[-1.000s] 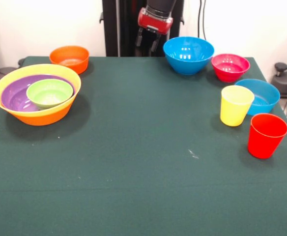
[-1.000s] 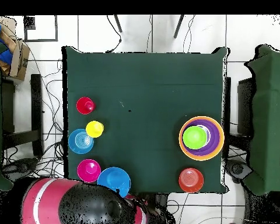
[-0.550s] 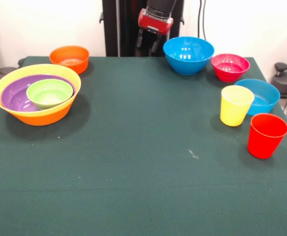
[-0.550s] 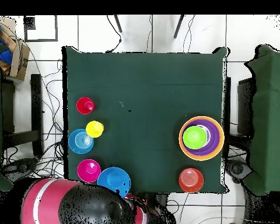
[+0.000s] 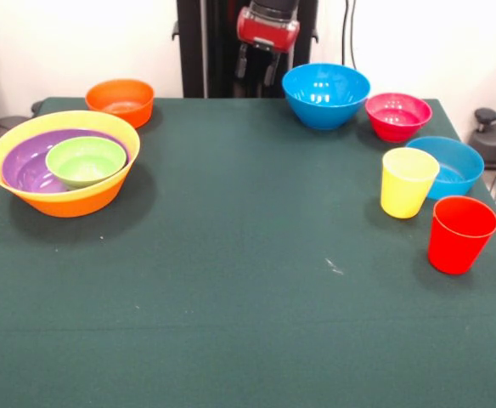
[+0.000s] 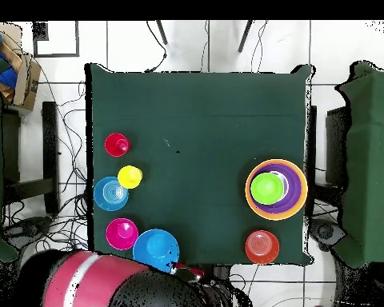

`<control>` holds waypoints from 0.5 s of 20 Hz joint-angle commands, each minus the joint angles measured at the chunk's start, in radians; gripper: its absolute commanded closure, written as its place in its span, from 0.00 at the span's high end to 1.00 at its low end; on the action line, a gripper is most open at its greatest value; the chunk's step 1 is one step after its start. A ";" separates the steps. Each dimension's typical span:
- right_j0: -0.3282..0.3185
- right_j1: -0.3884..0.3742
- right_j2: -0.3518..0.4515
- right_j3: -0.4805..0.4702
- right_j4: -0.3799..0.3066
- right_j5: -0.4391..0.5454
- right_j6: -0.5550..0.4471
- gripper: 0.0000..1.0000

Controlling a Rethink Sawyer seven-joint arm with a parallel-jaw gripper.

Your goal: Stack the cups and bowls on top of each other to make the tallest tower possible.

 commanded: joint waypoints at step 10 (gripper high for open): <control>-0.123 -0.411 0.254 0.014 -0.053 0.457 0.050 1.00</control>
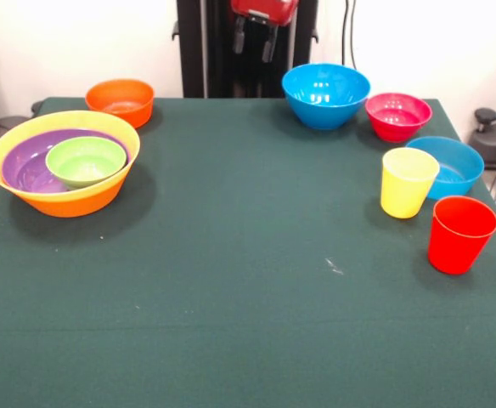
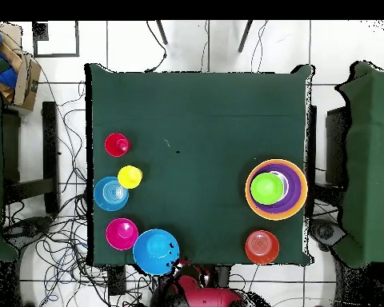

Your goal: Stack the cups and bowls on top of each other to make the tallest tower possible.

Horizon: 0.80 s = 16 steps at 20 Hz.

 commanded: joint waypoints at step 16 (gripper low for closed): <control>0.361 0.205 -0.017 -0.205 0.238 0.007 0.147 1.00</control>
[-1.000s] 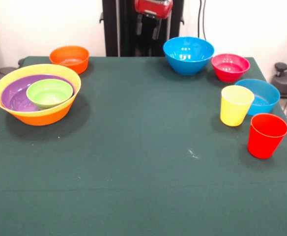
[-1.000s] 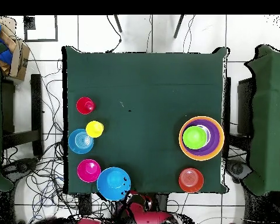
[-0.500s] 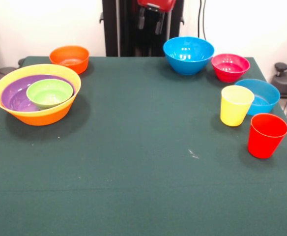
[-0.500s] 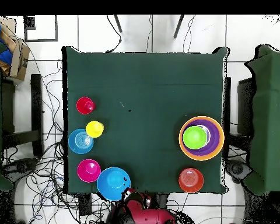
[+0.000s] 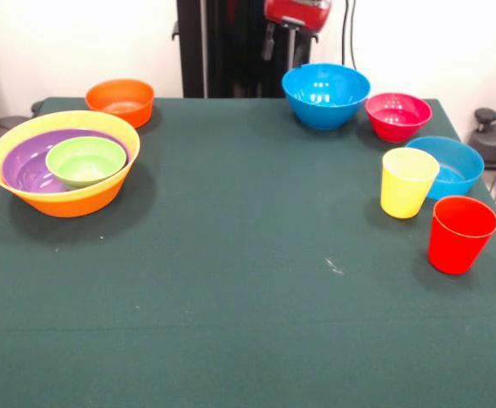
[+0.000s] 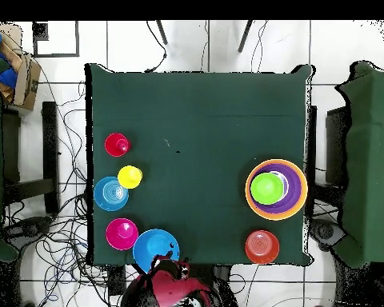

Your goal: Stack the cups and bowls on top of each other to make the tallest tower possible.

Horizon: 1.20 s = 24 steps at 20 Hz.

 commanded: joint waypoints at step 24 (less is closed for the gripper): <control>0.176 0.437 -0.030 -0.262 0.271 -0.206 0.136 1.00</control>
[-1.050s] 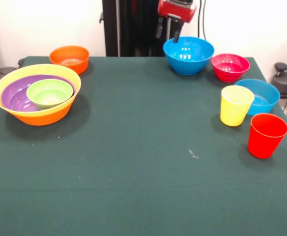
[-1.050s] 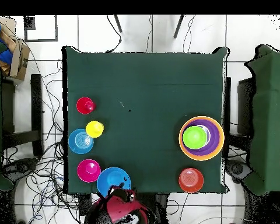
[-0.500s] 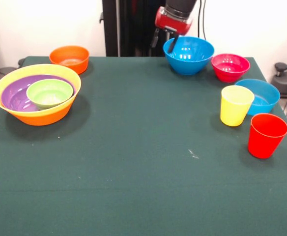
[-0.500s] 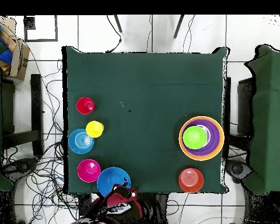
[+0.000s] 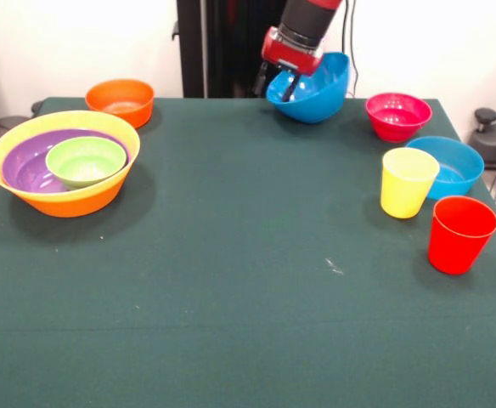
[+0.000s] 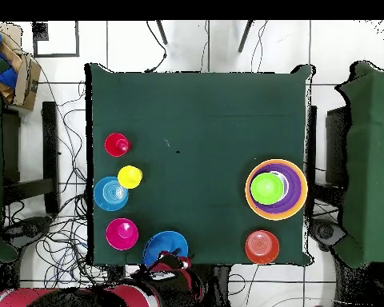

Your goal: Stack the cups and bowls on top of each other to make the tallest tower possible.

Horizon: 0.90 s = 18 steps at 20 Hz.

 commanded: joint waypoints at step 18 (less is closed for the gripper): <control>0.005 0.046 0.066 -0.145 0.082 -0.003 0.119 1.00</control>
